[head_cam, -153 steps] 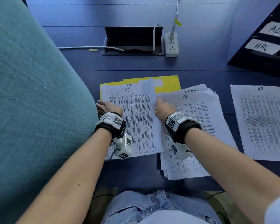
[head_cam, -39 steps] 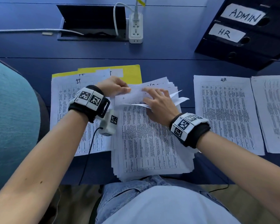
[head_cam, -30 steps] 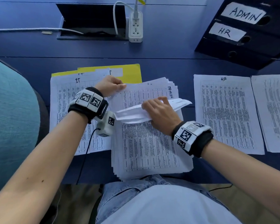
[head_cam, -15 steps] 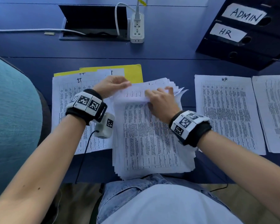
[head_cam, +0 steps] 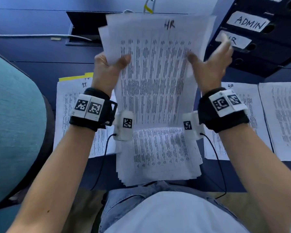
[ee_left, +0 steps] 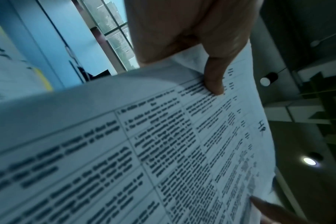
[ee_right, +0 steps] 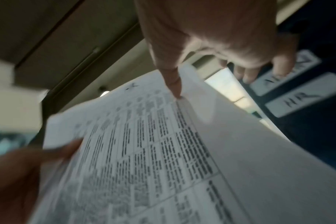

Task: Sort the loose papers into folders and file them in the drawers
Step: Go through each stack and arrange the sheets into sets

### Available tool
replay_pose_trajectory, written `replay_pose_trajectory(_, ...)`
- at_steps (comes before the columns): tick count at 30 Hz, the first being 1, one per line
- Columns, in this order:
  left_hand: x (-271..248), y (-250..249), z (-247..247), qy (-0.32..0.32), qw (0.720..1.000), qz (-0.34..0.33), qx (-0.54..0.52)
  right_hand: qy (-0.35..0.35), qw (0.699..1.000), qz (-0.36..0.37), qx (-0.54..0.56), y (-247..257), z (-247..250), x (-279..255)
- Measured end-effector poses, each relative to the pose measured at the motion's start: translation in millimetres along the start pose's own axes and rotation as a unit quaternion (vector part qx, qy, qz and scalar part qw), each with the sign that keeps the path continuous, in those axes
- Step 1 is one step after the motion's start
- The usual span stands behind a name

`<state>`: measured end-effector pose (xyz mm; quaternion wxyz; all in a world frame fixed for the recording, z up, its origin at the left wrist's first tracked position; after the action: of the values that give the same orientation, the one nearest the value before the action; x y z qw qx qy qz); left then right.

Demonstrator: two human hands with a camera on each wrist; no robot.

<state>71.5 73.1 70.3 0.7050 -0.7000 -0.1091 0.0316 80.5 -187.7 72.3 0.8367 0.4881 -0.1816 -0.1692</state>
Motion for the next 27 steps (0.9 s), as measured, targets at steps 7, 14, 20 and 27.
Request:
replay_pose_trajectory(7, -17.8, -79.1, -11.2, 0.011, 0.996, -0.068, -0.051, 0.059, 0.958, 0.027, 0.281, 44.1, 17.7, -26.7)
replay_pose_trajectory(14, -36.6, -55.8, 4.8, -0.038, 0.998, -0.030, -0.049, 0.008, 0.952, 0.062, 0.301, 44.0, 31.9, -62.1)
replay_pose_trajectory(20, -55.2, -30.1, -5.2, -0.013, 0.999, 0.006, 0.034, -0.028, 0.954, 0.026, 0.297, 16.9, 37.8, -68.6)
replay_pose_trajectory(27, -33.5, -51.2, -76.4, -0.040, 0.998, -0.013, -0.048, -0.023, 0.983, 0.030, 0.178, -23.0, 92.9, -21.0)
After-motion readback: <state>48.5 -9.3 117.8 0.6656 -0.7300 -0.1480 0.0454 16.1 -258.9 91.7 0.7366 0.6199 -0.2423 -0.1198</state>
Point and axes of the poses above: each hand's wrist, its own x-axis towards the middle knuckle, its own z-axis out of the back of the hand, y = z × x, the point moved 9 cm from there along x, towards the middle knuckle, and after that the axes turned 7 degrees about -y, right-handed, at the moved point
